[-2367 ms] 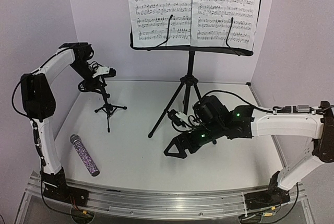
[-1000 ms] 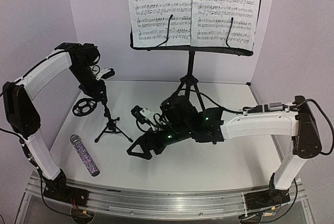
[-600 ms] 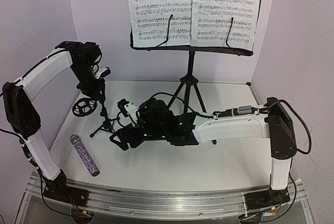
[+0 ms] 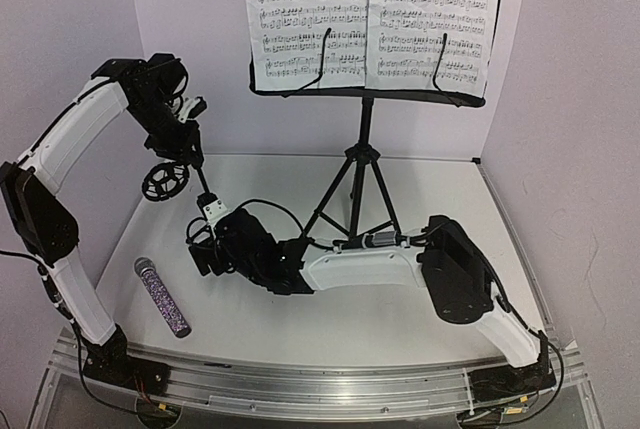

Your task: Set up the instrument practice props

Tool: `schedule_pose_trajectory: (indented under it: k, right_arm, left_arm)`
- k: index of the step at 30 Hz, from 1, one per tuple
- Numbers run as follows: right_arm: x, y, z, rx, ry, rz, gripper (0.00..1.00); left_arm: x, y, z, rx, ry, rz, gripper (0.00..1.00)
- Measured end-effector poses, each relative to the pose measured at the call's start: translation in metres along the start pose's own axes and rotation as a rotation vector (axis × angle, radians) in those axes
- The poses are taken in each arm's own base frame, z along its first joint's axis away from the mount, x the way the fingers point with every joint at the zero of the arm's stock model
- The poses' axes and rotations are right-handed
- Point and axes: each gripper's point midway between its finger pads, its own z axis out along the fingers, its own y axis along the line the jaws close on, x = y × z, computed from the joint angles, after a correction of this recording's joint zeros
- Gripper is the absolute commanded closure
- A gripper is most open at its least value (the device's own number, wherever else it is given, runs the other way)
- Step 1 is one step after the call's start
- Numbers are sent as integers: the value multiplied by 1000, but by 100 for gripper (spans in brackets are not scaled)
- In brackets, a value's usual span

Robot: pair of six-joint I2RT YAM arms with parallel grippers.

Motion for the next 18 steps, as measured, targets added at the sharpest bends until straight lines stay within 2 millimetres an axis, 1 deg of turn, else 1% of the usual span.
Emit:
schedule_pose_trajectory:
  k: [2, 4, 7, 9, 13, 16, 18]
  right_arm:
    - [-6, -5, 8, 28, -27, 5, 2]
    - [-9, -11, 12, 35, -34, 40, 2]
    - [-16, -31, 20, 45, -42, 96, 3]
    - [-27, -45, 26, 46, -61, 115, 5]
    - [-57, -66, 37, 40, -117, 150, 5]
    - [-69, -74, 44, 38, -151, 158, 5]
    - [-71, -75, 50, 38, -166, 156, 7]
  left_arm:
    - [-1, -1, 1, 4, -2, -5, 100]
    - [-2, 0, 2, 5, -3, -7, 100]
    - [-6, 0, 4, 6, -9, -7, 100]
    - [-9, 0, 6, 6, -13, -6, 100]
    - [-14, 0, 9, 7, -20, -5, 100]
    - [-16, -1, 10, 7, -21, -5, 100]
    - [-17, 0, 11, 7, -20, -5, 100]
